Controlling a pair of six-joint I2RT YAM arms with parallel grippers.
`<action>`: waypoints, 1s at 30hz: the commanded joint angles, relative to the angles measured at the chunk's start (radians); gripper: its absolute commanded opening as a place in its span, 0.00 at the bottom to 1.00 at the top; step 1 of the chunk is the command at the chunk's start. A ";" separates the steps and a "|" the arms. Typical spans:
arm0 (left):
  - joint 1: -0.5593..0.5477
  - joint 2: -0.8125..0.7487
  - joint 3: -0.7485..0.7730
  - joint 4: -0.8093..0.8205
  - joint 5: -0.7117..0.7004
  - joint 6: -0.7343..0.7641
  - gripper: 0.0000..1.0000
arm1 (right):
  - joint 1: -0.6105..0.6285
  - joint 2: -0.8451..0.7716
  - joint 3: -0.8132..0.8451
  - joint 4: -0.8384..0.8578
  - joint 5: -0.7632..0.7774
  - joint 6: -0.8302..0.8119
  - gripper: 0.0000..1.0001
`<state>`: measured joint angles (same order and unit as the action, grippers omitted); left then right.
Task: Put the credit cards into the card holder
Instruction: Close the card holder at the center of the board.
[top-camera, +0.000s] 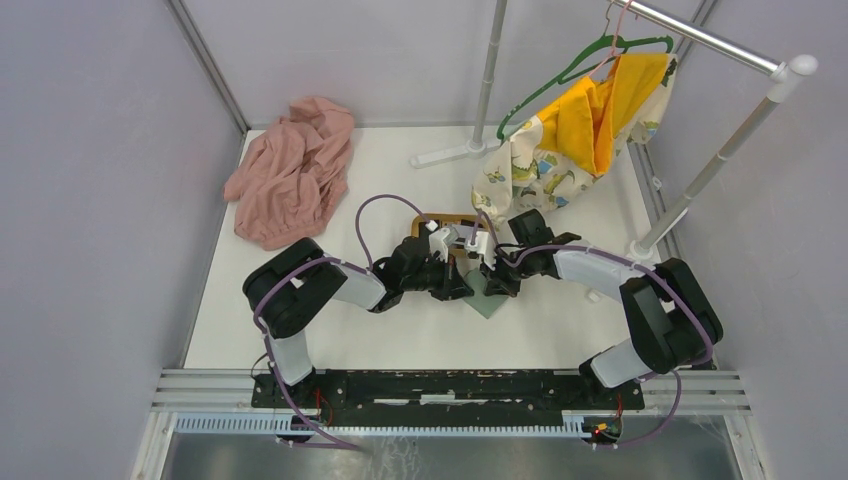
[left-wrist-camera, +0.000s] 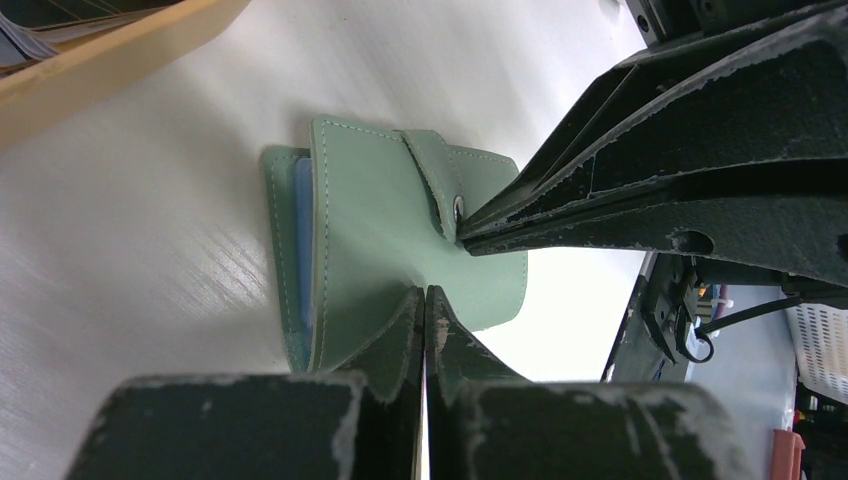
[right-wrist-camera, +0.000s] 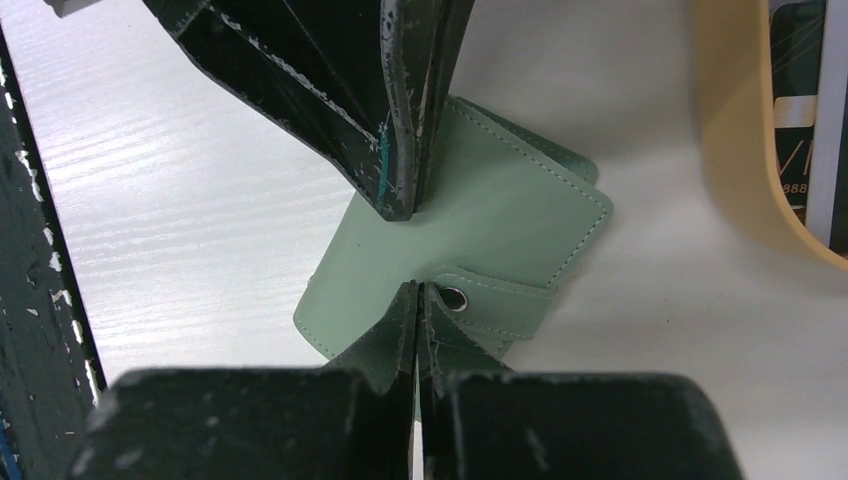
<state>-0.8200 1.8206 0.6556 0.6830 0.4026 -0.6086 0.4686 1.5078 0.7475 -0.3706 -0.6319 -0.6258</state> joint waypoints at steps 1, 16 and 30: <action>0.002 -0.010 0.009 0.011 0.002 -0.014 0.02 | -0.018 0.021 -0.029 -0.106 0.049 -0.013 0.00; 0.003 -0.001 0.026 0.013 0.022 -0.020 0.02 | -0.077 -0.107 0.080 -0.290 -0.217 -0.305 0.45; 0.003 0.004 0.041 -0.010 0.022 -0.026 0.02 | -0.030 -0.095 0.096 -0.079 0.031 -0.316 0.43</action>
<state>-0.8192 1.8206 0.6605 0.6796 0.4202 -0.6094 0.4015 1.3933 0.8467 -0.5323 -0.6952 -0.9665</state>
